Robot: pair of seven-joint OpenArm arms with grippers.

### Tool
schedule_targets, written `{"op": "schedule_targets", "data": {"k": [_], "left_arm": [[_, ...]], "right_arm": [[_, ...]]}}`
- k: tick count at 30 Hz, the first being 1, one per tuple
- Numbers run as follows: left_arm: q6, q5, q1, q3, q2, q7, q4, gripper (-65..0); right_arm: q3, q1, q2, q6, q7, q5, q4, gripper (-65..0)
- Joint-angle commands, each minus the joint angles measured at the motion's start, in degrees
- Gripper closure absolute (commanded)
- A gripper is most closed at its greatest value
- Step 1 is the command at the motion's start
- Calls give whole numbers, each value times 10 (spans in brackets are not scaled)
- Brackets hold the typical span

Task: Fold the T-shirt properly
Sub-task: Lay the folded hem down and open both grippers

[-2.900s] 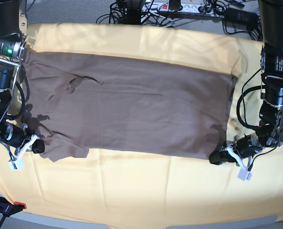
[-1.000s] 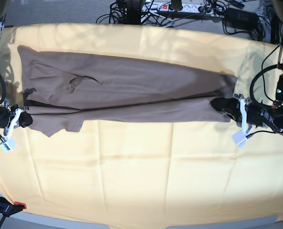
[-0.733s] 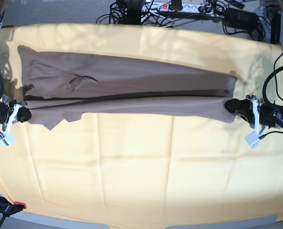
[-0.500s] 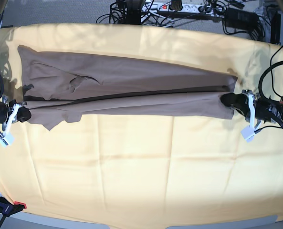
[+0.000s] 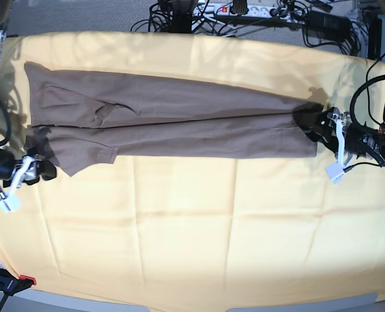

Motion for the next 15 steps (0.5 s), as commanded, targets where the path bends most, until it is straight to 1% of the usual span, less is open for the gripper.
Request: {"op": "schedule_targets", "data": {"k": [1, 4, 6, 10, 12, 15], "left_arm": [[-3, -9, -12, -7, -13, -2, 6, -358], [-3, -9, -12, -7, -13, -2, 6, -358], [-3, -9, -12, -7, -13, -1, 6, -358], [-3, -9, -12, -7, -14, -1, 6, -358], [-3, -9, -12, -7, -13, -1, 6, -358], [-3, -9, -12, -7, -12, -2, 6, -358]], "right_arm": [[5, 15, -1, 2, 20, -12, 6, -405], [5, 12, -35, 2, 26, -77, 6, -405], [5, 4, -46, 2, 48, -103, 6, -405], [5, -16, -60, -2, 101, -190, 6, -405], [5, -27, -61, -8, 110, -190, 6, -405], [5, -35, -62, 2, 102, -156, 6, -404]]}}
